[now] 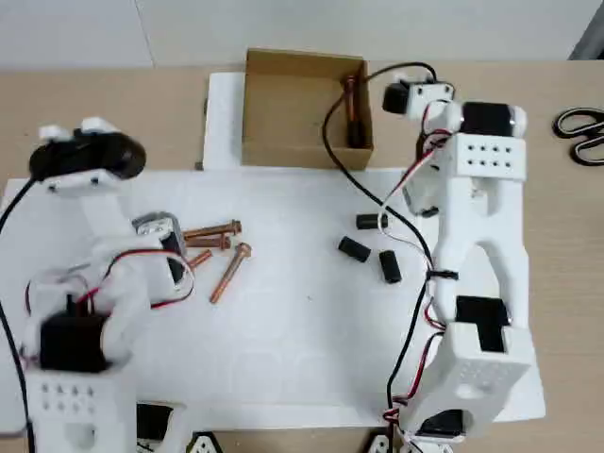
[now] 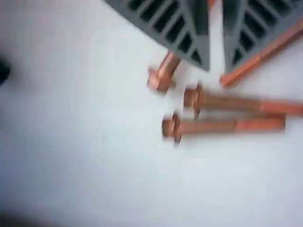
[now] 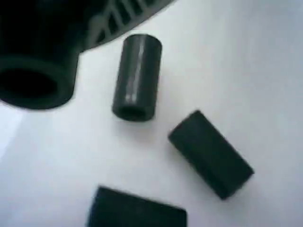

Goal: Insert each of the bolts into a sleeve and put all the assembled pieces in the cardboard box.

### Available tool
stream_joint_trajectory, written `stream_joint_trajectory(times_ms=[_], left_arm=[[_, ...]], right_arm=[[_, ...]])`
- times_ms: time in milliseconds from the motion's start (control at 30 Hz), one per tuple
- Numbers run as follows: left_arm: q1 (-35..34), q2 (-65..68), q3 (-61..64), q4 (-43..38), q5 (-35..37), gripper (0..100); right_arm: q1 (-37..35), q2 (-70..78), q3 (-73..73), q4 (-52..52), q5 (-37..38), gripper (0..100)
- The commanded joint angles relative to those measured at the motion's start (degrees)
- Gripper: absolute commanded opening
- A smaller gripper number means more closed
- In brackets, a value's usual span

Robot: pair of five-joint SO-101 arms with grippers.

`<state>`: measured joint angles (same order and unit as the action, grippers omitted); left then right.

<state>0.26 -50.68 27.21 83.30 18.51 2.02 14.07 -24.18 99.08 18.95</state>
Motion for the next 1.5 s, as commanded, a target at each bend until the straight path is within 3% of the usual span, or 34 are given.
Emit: stream_joint_trajectory(times_ms=[0, 200, 367, 833, 1133, 1233, 1467], left_arm=[[0.4, 7.9, -5.1, 6.0, -0.4, 1], [0.4, 25.4, -8.7, 13.4, -8.9, 1], [2.1, 36.2, -15.6, 17.1, -24.7, 1], [14.0, 40.2, -21.9, 16.1, -26.9, 1], [13.0, 55.3, -22.4, 11.0, -27.2, 3], [13.1, 56.2, -22.4, 8.6, -27.2, 8], [12.9, 56.9, -22.0, 5.4, -27.3, 9]], right_arm=[[2.8, -6.1, 2.9, 0.1, -0.4, 0.8], [6.9, -12.1, 12.5, -3.1, -0.4, 0.9], [7.6, -20.4, 22.1, -7.0, 1.1, 0.9], [7.4, -42.5, 52.7, -20.4, 1.3, 0.8], [7.4, -45.4, 54.5, -20.9, 2.5, 0.7], [7.7, -45.7, 54.5, -20.7, 2.5, 0.7], [7.5, -45.8, 54.5, -20.6, 2.6, 0.7]])
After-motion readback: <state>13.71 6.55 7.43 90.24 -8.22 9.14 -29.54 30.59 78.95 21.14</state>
